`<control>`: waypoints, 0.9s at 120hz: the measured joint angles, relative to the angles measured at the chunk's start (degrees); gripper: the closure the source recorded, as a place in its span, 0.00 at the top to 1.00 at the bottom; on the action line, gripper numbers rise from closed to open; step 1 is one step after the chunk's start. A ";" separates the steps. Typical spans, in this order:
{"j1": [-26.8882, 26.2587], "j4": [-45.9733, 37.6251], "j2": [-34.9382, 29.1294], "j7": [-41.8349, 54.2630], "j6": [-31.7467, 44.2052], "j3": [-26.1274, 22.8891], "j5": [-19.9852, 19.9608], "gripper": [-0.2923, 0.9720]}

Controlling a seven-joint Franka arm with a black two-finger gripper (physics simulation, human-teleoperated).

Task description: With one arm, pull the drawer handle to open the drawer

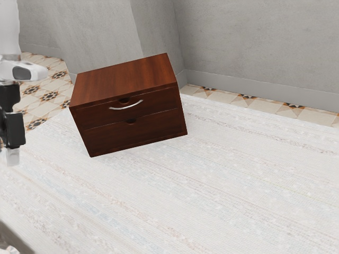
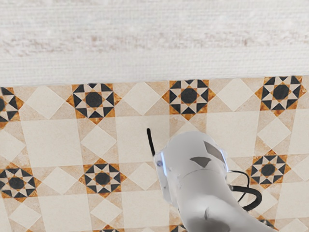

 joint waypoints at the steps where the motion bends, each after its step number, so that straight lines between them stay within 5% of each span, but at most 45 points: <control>1: -0.03 -0.25 -0.01 0.68 1.27 0.05 0.10 0.77; 28: -1.54 0.19 2.27 16.49 21.82 -0.22 1.21 0.77; 43: 15.49 -0.17 3.43 28.89 32.23 -17.02 0.26 0.77; 57: 19.60 3.63 10.67 38.71 39.47 -21.30 -0.02 0.77; 76: 18.74 5.47 17.43 46.18 46.89 -20.92 -0.25 0.77; 90: 12.72 5.59 19.24 46.80 49.69 -12.19 -0.42 0.77; 108: 10.87 8.07 24.05 46.46 51.60 -10.12 -3.78 0.77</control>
